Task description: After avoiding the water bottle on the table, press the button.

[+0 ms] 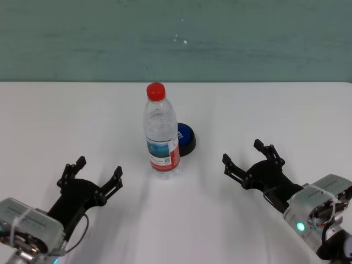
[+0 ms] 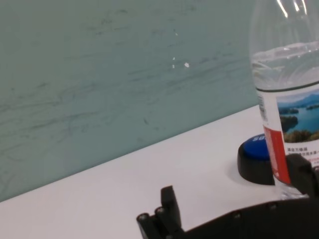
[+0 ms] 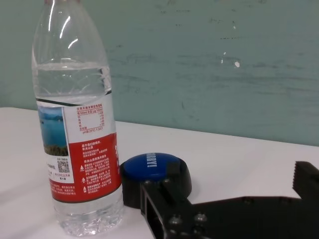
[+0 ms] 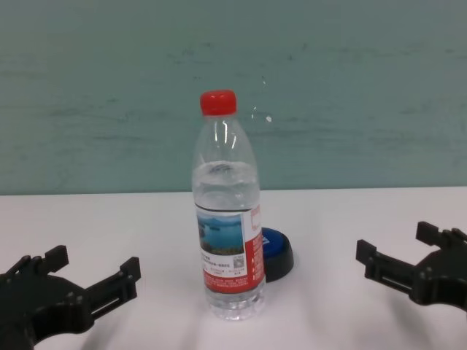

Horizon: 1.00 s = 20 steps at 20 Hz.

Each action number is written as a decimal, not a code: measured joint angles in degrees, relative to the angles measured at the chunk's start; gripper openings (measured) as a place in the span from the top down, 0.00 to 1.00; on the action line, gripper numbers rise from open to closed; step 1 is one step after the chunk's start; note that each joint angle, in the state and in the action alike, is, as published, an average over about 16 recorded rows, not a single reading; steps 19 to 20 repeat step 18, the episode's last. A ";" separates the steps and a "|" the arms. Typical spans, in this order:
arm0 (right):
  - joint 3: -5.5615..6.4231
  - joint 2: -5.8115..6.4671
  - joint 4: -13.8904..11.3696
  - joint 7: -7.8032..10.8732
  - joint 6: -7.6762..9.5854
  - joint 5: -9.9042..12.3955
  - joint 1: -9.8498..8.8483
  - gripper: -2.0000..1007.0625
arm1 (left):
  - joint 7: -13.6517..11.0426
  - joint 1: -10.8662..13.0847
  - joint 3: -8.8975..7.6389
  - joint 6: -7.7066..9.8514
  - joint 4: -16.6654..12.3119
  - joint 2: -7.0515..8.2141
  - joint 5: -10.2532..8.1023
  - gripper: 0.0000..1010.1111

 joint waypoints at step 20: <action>0.00 0.00 -0.01 0.00 0.00 0.00 0.00 0.00 | 0.00 0.00 0.00 0.00 0.00 0.00 0.00 0.01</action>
